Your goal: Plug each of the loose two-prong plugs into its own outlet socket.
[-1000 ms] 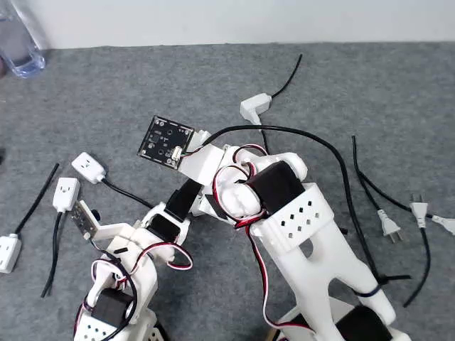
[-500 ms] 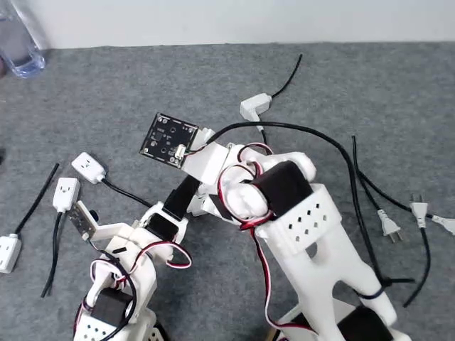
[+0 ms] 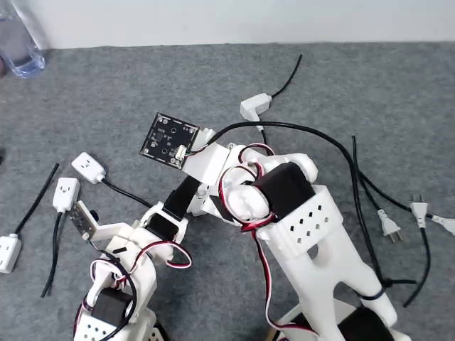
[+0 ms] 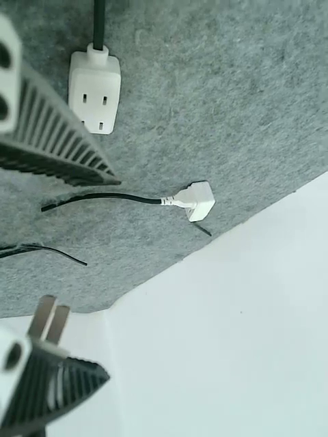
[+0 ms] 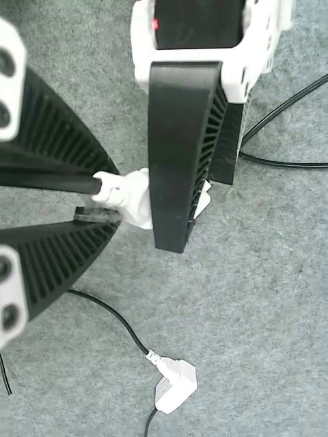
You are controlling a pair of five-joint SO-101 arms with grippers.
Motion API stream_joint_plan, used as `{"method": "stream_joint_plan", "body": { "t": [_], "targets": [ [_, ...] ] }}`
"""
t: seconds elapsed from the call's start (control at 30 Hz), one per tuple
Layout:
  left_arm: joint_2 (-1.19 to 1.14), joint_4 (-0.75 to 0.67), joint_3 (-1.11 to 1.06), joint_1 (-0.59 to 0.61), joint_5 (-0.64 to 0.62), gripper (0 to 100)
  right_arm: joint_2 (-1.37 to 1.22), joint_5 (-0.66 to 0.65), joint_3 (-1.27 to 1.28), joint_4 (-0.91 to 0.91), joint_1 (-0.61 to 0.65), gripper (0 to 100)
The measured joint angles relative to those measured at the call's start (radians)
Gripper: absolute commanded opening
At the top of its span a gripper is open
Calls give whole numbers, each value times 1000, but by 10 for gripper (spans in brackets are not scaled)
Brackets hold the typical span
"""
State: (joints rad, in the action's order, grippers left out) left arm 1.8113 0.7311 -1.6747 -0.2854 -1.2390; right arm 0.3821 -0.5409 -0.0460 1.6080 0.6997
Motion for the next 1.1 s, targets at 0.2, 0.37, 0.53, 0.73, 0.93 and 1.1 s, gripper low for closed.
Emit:
{"method": "stream_joint_plan", "body": {
  "t": [0.2, 0.37, 0.53, 0.73, 0.93, 1.1],
  "targets": [
    [0, 0, -8, -3, 0, 376, -44, -41, 91, -17, -115, 8],
    [0, 3, -15, -40, 0, 376, -54, -143, 333, -149, -264, 8],
    [0, 3, -14, -57, 0, 376, -63, -224, 575, -336, -319, 8],
    [-2, 8, -15, -58, 3, 376, -61, -245, 694, -453, -325, 8],
    [-3, 14, -17, -61, 3, 376, -60, -245, 727, -436, -344, 20],
    [-5, 15, -17, -64, 3, 376, -48, -244, 730, -313, -347, 176]
  ]
}}
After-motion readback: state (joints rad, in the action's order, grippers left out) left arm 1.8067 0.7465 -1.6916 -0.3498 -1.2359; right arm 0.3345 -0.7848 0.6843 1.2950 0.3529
